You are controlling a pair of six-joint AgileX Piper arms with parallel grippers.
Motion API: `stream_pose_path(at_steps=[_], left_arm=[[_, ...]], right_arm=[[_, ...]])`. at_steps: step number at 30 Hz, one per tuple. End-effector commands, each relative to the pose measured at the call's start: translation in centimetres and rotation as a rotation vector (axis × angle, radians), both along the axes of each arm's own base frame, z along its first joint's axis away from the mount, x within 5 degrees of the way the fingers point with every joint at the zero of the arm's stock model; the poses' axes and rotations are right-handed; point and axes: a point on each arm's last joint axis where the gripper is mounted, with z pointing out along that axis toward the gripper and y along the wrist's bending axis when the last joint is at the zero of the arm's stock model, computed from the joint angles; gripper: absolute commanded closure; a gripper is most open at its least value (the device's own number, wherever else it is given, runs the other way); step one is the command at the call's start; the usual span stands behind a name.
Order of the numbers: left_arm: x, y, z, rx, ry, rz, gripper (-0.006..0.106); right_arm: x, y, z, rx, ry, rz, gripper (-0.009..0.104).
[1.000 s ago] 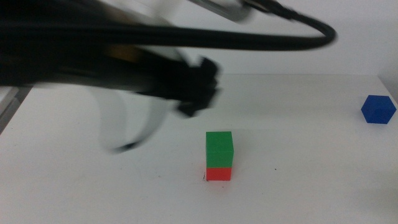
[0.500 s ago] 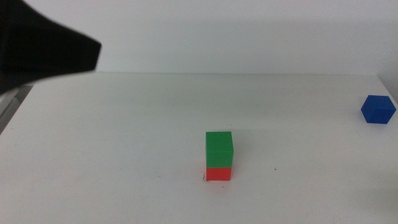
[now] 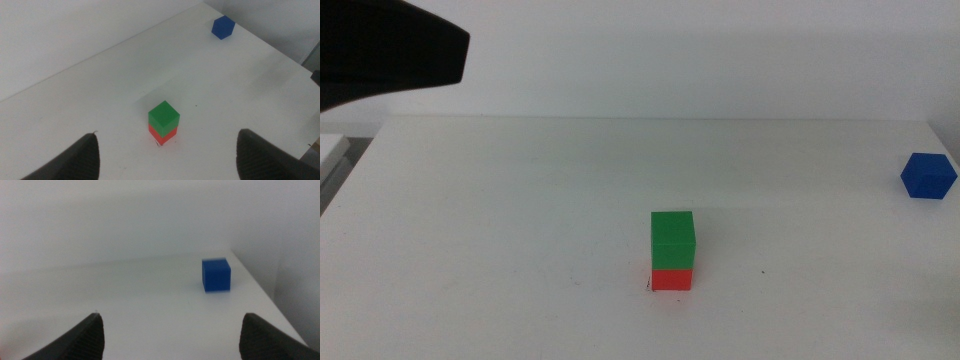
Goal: Stack red cubes first, then green, then blue cubes in a specific spot.
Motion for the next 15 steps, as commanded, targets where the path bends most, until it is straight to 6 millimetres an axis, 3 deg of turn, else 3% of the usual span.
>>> stream_pose_path(at_steps=[1, 4, 7, 11, 15], left_arm=[[-0.1, 0.0, 0.3, -0.019, -0.013, -0.003, 0.007], [-0.1, 0.0, 0.3, -0.019, -0.013, -0.003, 0.007], [-0.1, 0.0, 0.3, -0.019, -0.013, -0.003, 0.007], [-0.1, 0.0, 0.3, -0.019, -0.013, -0.003, 0.007], [-0.2, 0.0, 0.3, -0.02, -0.015, -0.003, 0.007]], right_arm=[[0.0, 0.0, 0.8, -0.019, -0.095, 0.0, 0.002], [0.0, 0.1, 2.0, -0.023, -0.232, 0.006, 0.002], [0.4, 0.0, 4.5, 0.019, -0.198, 0.004, 0.002], [3.7, -0.2, 9.5, 0.029, 0.104, -0.005, 0.002], [7.9, -0.4, 12.6, 0.031, 0.416, -0.015, 0.002]])
